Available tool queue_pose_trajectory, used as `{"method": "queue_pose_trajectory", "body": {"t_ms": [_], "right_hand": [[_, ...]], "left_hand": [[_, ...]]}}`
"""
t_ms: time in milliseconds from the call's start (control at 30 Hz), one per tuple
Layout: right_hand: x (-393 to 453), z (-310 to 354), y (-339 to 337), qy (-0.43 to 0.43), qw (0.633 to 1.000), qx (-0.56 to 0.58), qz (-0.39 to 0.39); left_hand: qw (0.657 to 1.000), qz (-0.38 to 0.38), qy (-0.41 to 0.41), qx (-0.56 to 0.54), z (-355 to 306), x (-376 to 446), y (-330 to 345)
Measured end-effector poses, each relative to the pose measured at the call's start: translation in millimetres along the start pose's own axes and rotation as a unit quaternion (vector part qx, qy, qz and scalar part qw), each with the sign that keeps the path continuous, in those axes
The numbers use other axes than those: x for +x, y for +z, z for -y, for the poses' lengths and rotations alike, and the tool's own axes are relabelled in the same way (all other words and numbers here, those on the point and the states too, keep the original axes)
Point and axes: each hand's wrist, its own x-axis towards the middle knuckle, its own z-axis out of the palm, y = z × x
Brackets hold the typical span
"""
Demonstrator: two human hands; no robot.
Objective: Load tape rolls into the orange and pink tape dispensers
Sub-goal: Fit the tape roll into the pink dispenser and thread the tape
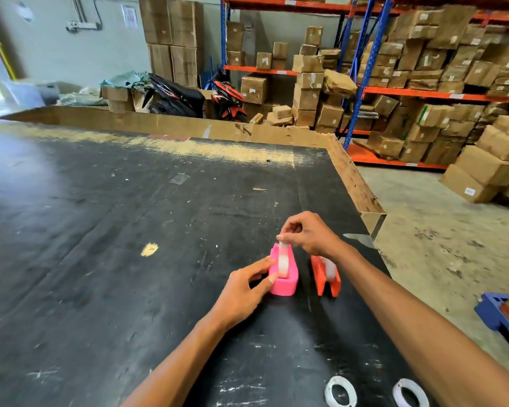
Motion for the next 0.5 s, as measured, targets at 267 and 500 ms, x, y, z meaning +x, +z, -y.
{"method": "queue_pose_trajectory", "body": {"t_ms": [267,500], "right_hand": [[24.3,-23.5,-3.2,0.048,0.993,0.038,0.103],[36.1,-25.8,-2.1,0.103,0.979,0.065,0.164]], "left_hand": [[0.984,0.07,0.058,0.155,0.3,-1.2,4.8],[0.979,0.068,0.067,0.178,4.2,0.3,5.4]]}}
